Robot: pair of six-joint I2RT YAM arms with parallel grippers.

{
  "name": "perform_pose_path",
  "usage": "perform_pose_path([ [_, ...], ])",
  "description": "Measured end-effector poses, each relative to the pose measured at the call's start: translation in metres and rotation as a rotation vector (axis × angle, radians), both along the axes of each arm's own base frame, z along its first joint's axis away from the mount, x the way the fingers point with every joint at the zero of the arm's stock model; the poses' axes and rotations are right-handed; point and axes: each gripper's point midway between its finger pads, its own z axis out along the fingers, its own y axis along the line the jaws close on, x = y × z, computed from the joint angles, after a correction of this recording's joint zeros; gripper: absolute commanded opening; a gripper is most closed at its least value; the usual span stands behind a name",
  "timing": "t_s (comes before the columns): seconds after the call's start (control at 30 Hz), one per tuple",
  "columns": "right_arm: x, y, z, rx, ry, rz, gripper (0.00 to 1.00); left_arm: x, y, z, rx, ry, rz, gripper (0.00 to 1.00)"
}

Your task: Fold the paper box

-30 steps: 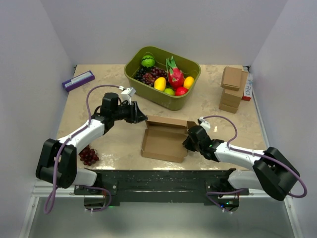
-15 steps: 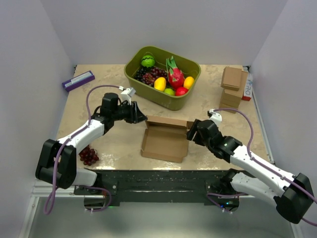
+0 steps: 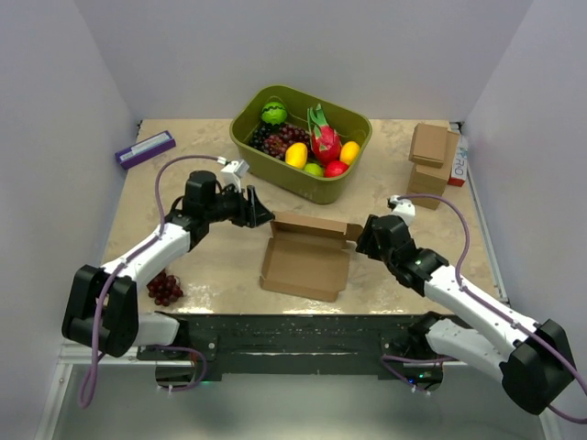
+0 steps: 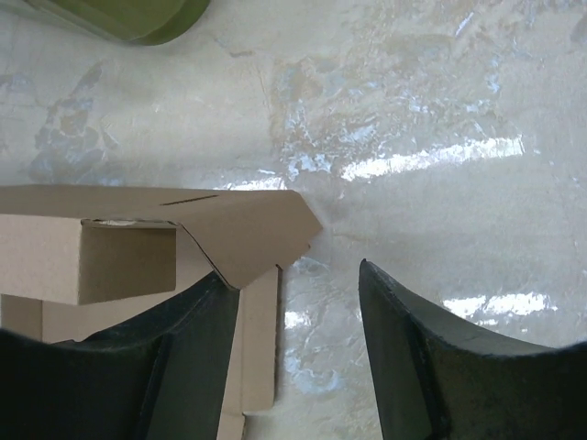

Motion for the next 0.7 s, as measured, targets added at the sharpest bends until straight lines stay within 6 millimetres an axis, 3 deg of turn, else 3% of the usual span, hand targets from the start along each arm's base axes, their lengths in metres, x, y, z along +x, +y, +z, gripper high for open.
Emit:
perform_pose_path([
  [0.33, 0.006, 0.001, -0.007, -0.020, -0.055, 0.040, 0.52, 0.003, -0.001, 0.003, -0.008, -0.012, 0.007, 0.63],
  [0.7, 0.012, 0.003, -0.006, -0.041, -0.100, 0.070, 0.43, 0.005, -0.001, -0.010, 0.003, 0.024, 0.008, 0.63],
])
